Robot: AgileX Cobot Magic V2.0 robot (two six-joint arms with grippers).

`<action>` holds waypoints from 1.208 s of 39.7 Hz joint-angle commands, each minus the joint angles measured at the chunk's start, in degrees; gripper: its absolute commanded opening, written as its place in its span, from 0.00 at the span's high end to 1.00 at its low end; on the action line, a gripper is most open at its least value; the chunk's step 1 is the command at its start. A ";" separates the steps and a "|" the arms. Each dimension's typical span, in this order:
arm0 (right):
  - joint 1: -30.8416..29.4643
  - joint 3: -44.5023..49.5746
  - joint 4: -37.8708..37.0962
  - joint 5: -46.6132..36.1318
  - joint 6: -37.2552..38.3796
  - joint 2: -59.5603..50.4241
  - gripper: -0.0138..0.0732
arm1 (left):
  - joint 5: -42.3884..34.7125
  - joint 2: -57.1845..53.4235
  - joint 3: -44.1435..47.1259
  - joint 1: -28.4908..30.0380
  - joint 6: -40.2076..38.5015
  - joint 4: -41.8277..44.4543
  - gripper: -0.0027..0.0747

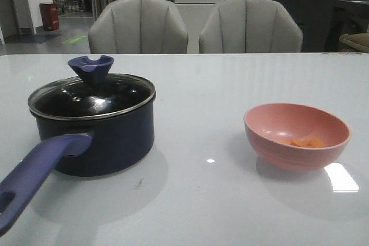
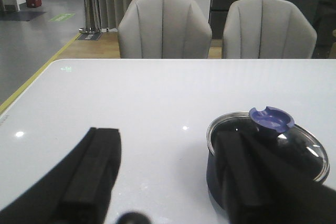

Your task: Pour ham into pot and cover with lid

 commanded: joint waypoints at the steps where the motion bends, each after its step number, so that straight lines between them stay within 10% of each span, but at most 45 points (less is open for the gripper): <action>1: -0.33 -0.29 0.09 -4.47 -0.27 -1.02 0.67 | -3.41 1.28 -1.40 -0.45 -0.05 -0.53 0.31; 25: -0.33 -0.29 0.09 -4.47 -0.27 -1.02 0.67 | 3.24 16.44 -10.08 -1.64 -0.18 -2.93 0.11; 48: -0.33 -0.29 0.09 -4.47 -0.27 -1.02 0.67 | 19.00 51.56 -41.49 -4.85 -0.18 -7.41 0.11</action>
